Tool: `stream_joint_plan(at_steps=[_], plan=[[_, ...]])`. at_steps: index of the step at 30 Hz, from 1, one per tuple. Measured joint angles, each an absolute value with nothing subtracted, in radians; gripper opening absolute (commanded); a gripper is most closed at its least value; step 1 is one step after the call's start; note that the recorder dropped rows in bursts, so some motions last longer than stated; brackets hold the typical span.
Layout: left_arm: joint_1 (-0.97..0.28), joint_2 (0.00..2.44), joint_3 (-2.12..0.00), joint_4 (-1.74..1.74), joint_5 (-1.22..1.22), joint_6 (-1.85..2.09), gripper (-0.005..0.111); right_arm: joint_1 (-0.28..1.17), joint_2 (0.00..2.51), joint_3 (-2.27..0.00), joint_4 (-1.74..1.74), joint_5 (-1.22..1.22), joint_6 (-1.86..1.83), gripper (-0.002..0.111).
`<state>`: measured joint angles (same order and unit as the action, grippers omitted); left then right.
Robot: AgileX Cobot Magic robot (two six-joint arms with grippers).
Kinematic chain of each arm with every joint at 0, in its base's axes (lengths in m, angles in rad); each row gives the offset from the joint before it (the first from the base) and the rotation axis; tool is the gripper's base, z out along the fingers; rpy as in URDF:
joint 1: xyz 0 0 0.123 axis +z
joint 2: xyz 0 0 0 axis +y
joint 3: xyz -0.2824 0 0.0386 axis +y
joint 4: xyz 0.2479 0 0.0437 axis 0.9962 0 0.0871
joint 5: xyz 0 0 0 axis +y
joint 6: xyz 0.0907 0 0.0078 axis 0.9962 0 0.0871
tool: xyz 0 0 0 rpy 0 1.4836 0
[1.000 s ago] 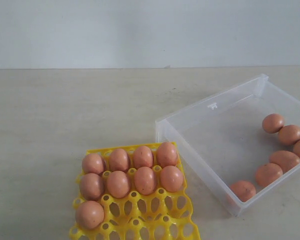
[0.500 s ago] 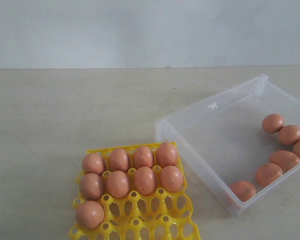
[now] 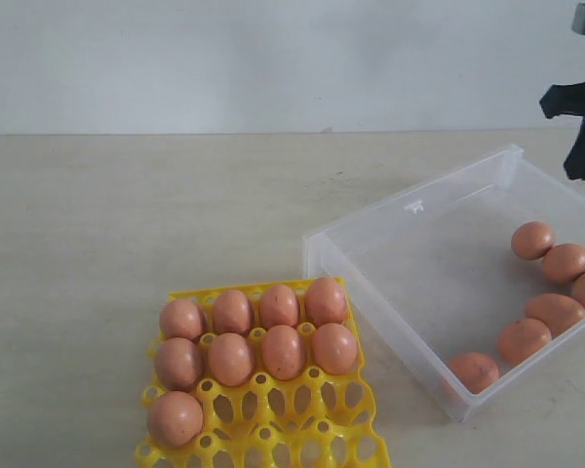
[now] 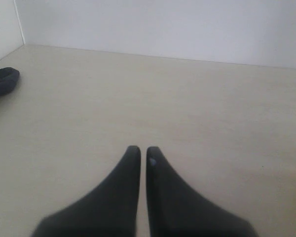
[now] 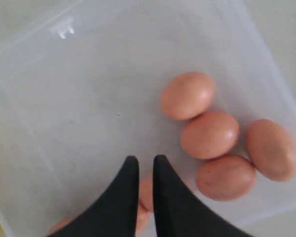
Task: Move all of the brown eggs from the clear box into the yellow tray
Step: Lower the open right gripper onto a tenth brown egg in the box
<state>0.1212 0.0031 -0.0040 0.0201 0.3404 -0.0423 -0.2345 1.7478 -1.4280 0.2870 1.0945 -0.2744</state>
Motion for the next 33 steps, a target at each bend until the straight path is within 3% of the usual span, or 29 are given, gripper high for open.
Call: stream_joint_plan(at_steps=[4,7,33], plan=[[0.121,0.003,-0.004,0.02,0.34,-0.042,0.004,-0.232,1.83,-1.447,0.393,1.104,-0.325,0.041],[0.121,0.003,-0.004,0.02,0.34,-0.042,0.004,-0.232,1.893,-1.452,0.404,1.106,-0.318,0.051],[0.121,0.003,-0.004,0.02,0.34,-0.042,0.004,-0.232,2.0,-1.454,0.271,0.865,0.083,0.053]])
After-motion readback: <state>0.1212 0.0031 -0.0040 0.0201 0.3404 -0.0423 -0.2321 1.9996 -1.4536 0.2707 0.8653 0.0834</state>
